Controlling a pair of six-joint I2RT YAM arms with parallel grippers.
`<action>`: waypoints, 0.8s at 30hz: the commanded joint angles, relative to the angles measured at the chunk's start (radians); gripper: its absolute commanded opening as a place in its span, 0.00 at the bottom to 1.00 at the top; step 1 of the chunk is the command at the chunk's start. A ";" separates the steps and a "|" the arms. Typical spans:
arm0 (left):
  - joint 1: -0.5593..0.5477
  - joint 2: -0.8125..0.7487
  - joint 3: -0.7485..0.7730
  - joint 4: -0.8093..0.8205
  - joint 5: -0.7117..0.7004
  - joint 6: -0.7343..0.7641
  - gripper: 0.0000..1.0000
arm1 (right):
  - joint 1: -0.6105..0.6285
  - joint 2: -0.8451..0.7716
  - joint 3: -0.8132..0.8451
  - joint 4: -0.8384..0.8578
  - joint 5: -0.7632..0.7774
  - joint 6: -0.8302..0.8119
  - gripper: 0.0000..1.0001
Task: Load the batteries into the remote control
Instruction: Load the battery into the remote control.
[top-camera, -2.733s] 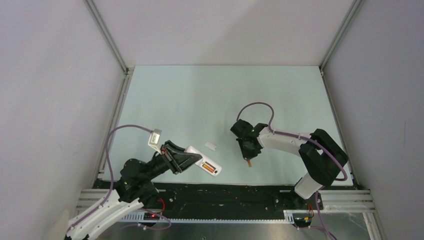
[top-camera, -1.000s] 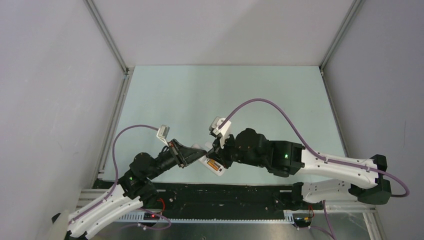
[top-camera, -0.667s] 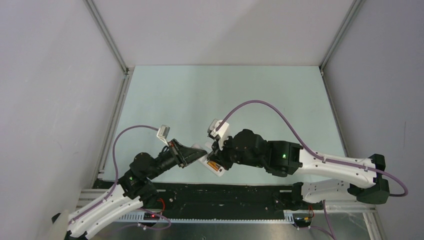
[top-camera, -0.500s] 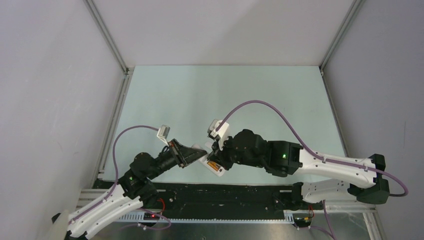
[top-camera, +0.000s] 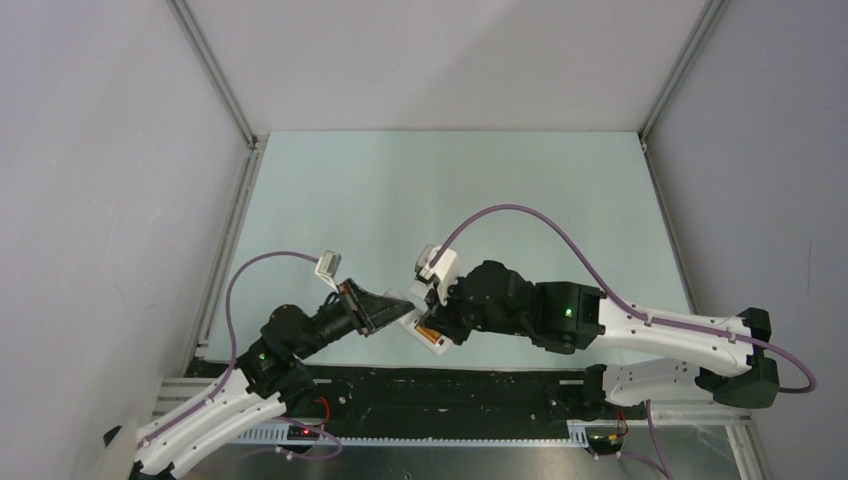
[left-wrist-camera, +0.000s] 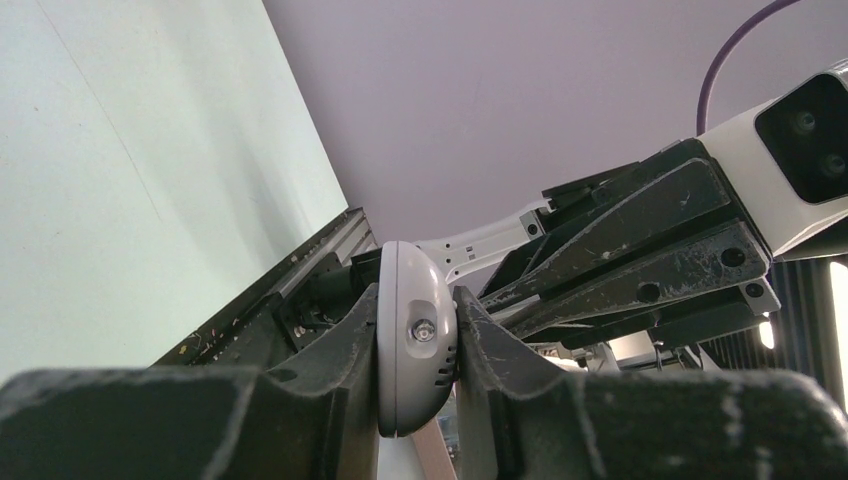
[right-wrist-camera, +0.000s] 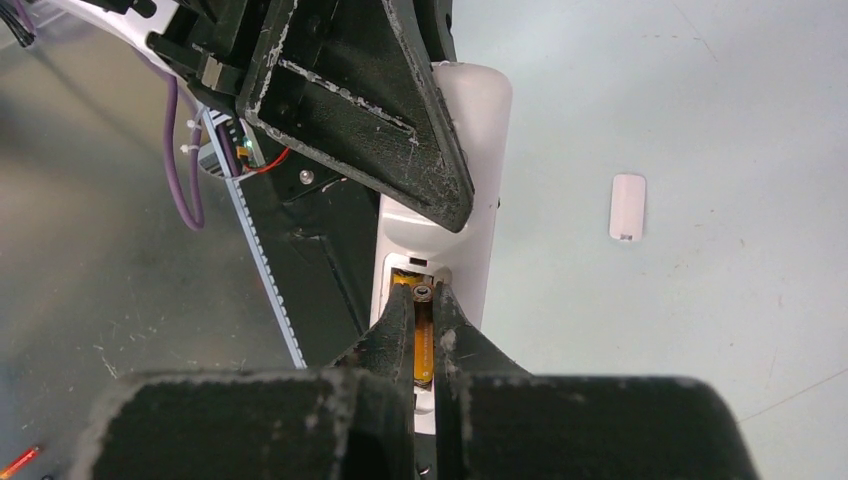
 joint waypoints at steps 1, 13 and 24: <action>-0.001 -0.003 0.069 0.067 0.004 -0.036 0.00 | 0.005 0.002 0.015 -0.056 -0.023 -0.015 0.00; -0.002 -0.004 0.071 0.066 0.002 -0.038 0.00 | 0.005 0.004 0.015 -0.051 0.010 -0.008 0.24; -0.002 -0.007 0.071 0.067 0.002 -0.037 0.00 | 0.005 0.005 0.015 -0.035 0.010 -0.011 0.30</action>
